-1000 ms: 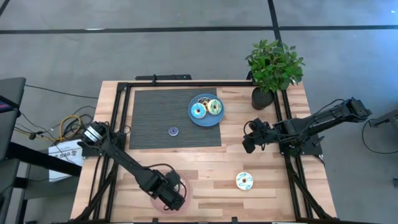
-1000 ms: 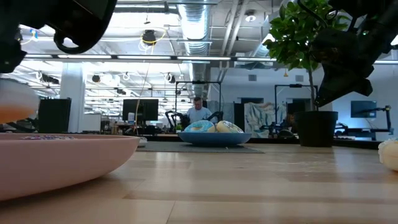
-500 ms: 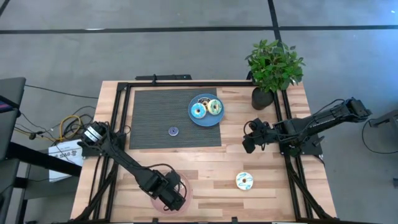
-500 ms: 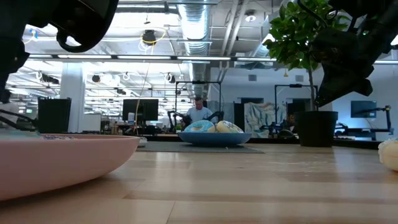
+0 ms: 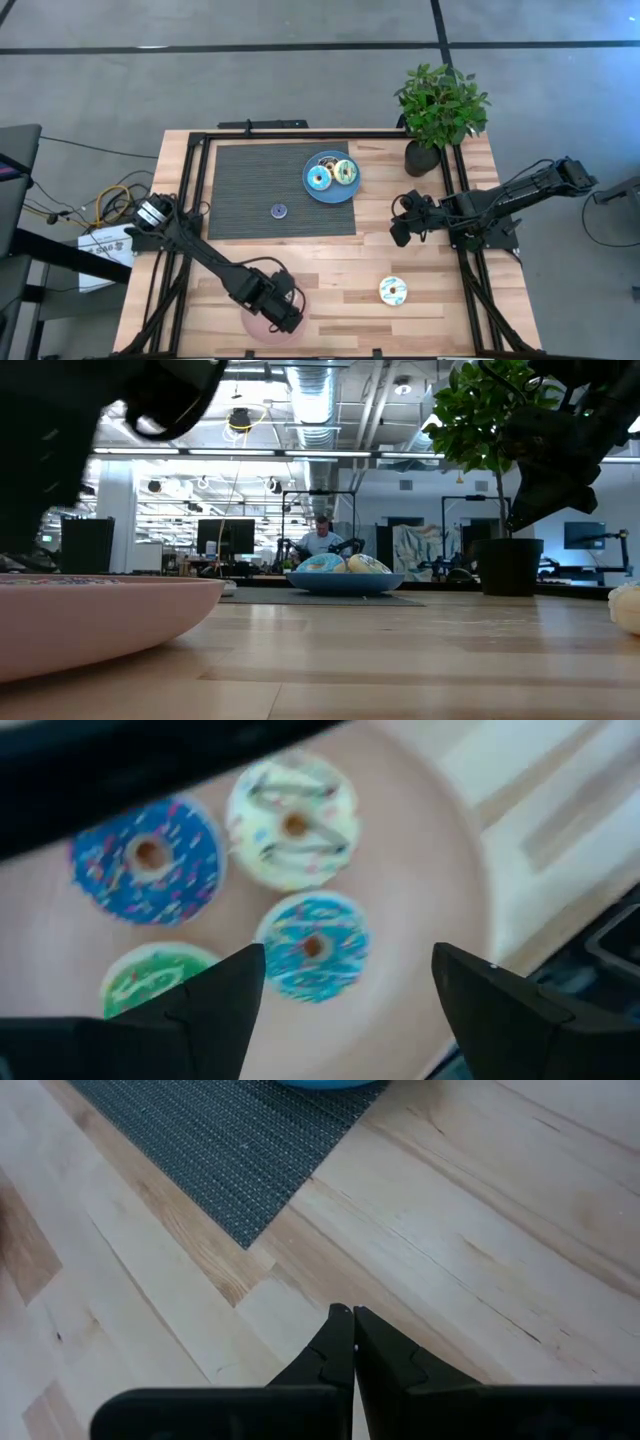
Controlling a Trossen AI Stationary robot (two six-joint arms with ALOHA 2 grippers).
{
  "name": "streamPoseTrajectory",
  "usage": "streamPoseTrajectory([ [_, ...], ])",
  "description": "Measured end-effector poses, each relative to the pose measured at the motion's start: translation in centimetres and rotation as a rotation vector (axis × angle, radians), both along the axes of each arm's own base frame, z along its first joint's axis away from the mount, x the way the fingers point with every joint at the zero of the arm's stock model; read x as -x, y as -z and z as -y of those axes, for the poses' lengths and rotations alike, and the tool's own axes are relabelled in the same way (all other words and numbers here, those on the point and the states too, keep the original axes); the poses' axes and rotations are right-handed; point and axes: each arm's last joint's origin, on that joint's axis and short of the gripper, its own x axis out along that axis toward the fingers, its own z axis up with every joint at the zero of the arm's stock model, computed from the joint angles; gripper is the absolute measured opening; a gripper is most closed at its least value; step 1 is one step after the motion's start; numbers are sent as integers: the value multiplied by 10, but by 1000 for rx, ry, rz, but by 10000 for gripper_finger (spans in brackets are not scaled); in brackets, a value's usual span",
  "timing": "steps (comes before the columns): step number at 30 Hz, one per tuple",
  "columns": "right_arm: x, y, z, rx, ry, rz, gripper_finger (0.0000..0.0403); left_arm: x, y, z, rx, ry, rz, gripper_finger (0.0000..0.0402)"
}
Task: Pick & Place donuts
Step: Put the large white donut on the blue plate
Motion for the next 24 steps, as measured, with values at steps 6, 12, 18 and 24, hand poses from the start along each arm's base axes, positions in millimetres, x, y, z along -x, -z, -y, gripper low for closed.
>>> streamPoseTrajectory([
  [6, 0, 0, 0, 5, 1, 2, 1, -11, -27, -7, -74, 18, 15, 281],
  [12, -2, -1, 0, 2, 2, 23, 1, -23, -57, -28, -192, 31, 25, 279],
  [18, -6, -4, -1, -9, 3, 73, 1, -42, -71, -49, -377, 156, 141, 209],
  [24, -8, -6, -3, -62, 9, 108, 1, -46, -69, -59, -563, 341, 152, 53],
])
